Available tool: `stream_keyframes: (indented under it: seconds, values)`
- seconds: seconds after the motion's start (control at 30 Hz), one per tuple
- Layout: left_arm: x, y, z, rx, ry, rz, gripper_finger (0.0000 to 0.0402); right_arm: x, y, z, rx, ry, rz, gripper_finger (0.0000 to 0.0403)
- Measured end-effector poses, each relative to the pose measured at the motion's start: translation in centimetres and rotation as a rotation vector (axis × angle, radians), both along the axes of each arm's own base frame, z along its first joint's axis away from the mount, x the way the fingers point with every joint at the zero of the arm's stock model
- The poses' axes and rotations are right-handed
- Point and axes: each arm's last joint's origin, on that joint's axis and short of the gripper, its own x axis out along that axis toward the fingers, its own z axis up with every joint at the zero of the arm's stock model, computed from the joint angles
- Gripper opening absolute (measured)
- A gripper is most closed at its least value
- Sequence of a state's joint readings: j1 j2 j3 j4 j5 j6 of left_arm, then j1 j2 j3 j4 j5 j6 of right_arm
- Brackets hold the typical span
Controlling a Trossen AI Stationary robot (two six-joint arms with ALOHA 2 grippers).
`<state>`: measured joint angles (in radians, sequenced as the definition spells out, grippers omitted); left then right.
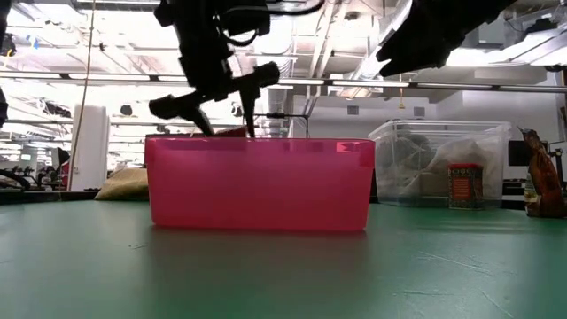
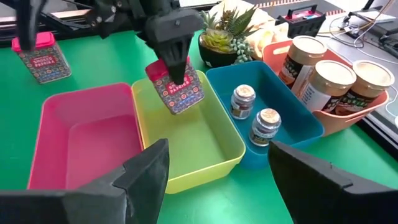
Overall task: Sort spices by type
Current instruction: Put the top left red spice can into the yellow bin
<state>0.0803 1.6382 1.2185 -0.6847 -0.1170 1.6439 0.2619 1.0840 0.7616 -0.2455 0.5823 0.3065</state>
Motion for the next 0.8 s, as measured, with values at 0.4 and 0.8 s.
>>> stream_keyframes:
  seconds: [0.4, 0.8]
  values:
    - [-0.36, 0.11, -0.81, 0.024, 0.035, -0.076, 0.0230, 0.00, -0.01, -0.01, 0.005, -0.003, -0.006, 0.0299]
    - [-0.23, 0.02, -0.67, 0.037, 0.016, -0.068, 0.0283, 0.01, -0.02, -0.01, 0.005, -0.003, -0.006, 0.0299]
